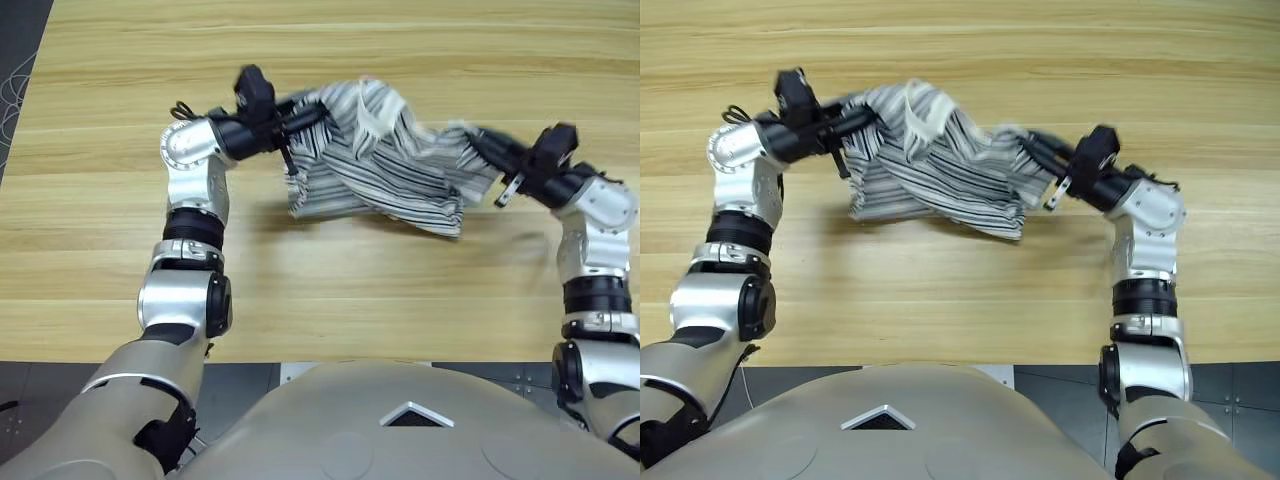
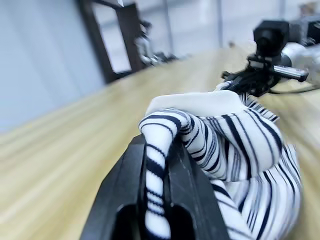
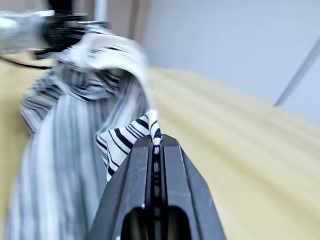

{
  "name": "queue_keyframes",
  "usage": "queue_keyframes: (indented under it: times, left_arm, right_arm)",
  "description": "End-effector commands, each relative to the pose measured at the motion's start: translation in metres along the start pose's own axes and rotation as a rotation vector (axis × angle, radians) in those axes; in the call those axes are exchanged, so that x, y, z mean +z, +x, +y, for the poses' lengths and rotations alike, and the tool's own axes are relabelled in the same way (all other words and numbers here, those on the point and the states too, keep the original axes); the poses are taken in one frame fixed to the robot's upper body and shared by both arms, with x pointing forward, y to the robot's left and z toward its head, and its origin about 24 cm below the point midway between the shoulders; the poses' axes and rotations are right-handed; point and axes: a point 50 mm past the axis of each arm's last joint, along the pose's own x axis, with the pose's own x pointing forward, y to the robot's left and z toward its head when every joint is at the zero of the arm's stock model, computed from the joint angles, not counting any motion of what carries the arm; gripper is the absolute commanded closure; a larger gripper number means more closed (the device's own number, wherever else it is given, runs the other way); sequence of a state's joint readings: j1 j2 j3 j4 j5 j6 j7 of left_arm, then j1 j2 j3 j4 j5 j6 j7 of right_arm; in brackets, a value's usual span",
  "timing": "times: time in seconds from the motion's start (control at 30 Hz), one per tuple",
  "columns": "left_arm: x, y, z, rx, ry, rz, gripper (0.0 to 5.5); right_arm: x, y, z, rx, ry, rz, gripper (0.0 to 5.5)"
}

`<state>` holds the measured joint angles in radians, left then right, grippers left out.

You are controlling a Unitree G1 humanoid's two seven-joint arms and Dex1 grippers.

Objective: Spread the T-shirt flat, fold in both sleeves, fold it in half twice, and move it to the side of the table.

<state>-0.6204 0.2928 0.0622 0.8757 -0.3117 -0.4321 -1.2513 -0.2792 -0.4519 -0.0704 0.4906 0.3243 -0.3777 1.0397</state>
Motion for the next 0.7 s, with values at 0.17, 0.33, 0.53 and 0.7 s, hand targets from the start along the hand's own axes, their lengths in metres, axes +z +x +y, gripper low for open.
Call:
queue_keyframes:
  times: [0.17, 0.33, 0.53, 0.7]
  left_arm:
    - [0.024, 0.015, 0.043, 0.314, -0.012, -0.038, 5.36]
    - [0.041, 0.044, 0.065, 0.531, 0.042, 0.05, 5.36]
    - [0.091, 0.064, 0.092, 0.721, 0.065, 0.007, 5.36]
    - [0.102, 0.068, 0.093, 0.679, 0.094, -0.026, 5.36]
  right_arm:
    - [-0.01, 0.051, -0.028, -0.192, -0.028, 0.097, 5.38]
    - [0.029, 0.111, -0.062, -0.433, -0.011, 0.072, 5.38]
    - [0.116, 0.131, -0.111, -0.72, -0.112, -0.029, 5.38]
    - [0.148, 0.13, -0.121, -0.733, -0.154, -0.13, 5.38]
